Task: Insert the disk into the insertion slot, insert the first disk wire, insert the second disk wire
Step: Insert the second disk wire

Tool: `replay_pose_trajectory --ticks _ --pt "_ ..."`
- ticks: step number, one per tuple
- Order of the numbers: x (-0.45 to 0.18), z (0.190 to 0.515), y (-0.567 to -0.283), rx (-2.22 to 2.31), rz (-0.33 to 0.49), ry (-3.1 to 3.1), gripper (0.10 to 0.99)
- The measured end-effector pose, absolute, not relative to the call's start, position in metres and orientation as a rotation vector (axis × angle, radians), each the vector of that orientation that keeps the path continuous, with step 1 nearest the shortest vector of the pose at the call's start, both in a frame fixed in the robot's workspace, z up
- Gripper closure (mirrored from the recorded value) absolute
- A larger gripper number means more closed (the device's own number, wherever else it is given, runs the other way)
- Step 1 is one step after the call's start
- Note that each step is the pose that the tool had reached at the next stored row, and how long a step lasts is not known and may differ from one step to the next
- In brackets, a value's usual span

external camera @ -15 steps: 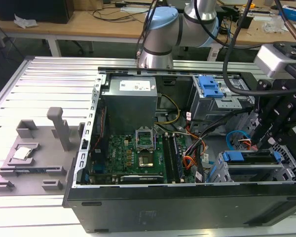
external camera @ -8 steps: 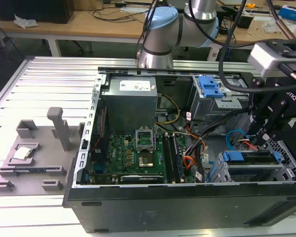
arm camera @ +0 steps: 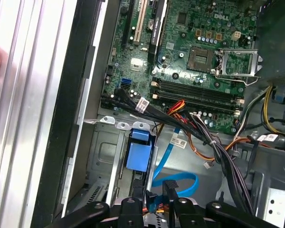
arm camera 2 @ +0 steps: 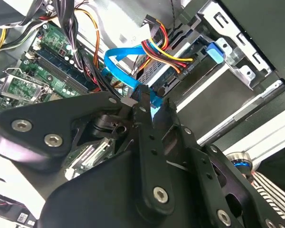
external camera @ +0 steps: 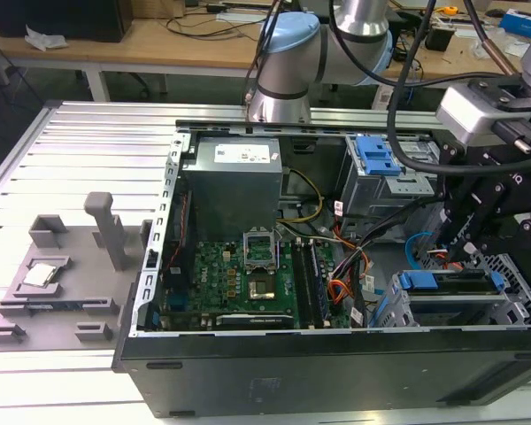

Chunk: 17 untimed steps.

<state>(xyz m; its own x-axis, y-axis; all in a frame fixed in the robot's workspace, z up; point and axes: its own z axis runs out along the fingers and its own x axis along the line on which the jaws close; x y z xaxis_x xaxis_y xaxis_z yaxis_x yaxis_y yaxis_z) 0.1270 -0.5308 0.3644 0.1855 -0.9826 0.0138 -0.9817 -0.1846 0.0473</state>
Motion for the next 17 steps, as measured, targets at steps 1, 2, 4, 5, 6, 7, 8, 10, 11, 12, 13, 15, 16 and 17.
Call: replay_pose_trajectory --ticks 1,2,4,5,6,7,8,10,11,12,13,15,16,17 --pt "0.127 0.364 -0.531 2.383 -0.03 -1.976 0.776" --pt "0.127 0.364 -0.531 2.383 -0.03 -1.976 0.788" --pt "0.127 0.364 -0.531 2.383 -0.03 -1.976 0.922" --pt "0.127 0.364 -0.531 2.383 -0.03 -1.976 0.925" --pt "0.127 0.364 -0.531 2.383 -0.03 -1.976 0.925" --pt "0.127 0.364 -0.531 2.383 -0.03 -1.976 0.925" --pt "0.127 0.364 -0.531 2.383 -0.03 -1.976 0.925" --pt "0.127 0.364 -0.533 2.383 -0.03 -1.976 0.925" --pt "0.127 0.364 -0.539 2.383 -0.03 -1.976 0.925" --pt "0.127 0.364 -0.542 2.383 -0.03 -1.976 0.925" --pt "0.127 0.364 -0.545 2.383 -0.03 -1.976 0.925" --pt "0.127 0.361 -0.549 2.369 -0.031 -1.994 0.925" --pt "0.127 0.36 -0.549 2.359 -0.031 -2.006 0.925" --pt "0.127 0.358 -0.549 2.344 -0.032 -2.024 0.925"
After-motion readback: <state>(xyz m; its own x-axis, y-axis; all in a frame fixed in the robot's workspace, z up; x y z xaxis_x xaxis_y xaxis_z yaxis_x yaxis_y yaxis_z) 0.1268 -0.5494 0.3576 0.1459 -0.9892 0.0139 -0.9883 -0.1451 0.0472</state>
